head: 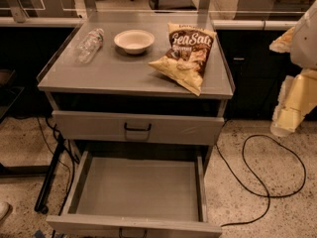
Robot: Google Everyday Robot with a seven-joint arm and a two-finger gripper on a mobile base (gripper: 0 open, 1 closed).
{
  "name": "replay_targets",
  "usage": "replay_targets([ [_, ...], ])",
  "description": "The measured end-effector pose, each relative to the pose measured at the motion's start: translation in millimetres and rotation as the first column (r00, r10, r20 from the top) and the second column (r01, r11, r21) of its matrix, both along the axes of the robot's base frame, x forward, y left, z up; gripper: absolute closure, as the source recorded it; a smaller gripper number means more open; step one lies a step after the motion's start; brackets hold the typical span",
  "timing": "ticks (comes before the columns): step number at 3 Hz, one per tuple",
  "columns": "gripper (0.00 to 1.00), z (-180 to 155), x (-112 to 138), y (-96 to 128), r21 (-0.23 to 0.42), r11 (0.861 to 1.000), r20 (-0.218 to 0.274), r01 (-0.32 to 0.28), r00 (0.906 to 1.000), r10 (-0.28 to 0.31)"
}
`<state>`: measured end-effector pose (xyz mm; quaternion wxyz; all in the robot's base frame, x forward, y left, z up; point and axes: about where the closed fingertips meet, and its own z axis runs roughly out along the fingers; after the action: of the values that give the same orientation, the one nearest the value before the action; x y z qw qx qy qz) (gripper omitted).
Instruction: Place brown chip bag into middle drawer
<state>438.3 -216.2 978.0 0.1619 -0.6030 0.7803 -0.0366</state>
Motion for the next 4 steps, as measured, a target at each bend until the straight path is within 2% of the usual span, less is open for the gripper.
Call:
replay_targets([
  [1, 0.00, 0.0, 0.0, 0.0, 0.000, 1.000, 0.000, 0.000, 1.0000, 0.000],
  [2, 0.16, 0.0, 0.0, 0.0, 0.000, 1.000, 0.000, 0.000, 1.0000, 0.000],
  [4, 0.69, 0.0, 0.0, 0.0, 0.000, 1.000, 0.000, 0.000, 1.0000, 0.000],
])
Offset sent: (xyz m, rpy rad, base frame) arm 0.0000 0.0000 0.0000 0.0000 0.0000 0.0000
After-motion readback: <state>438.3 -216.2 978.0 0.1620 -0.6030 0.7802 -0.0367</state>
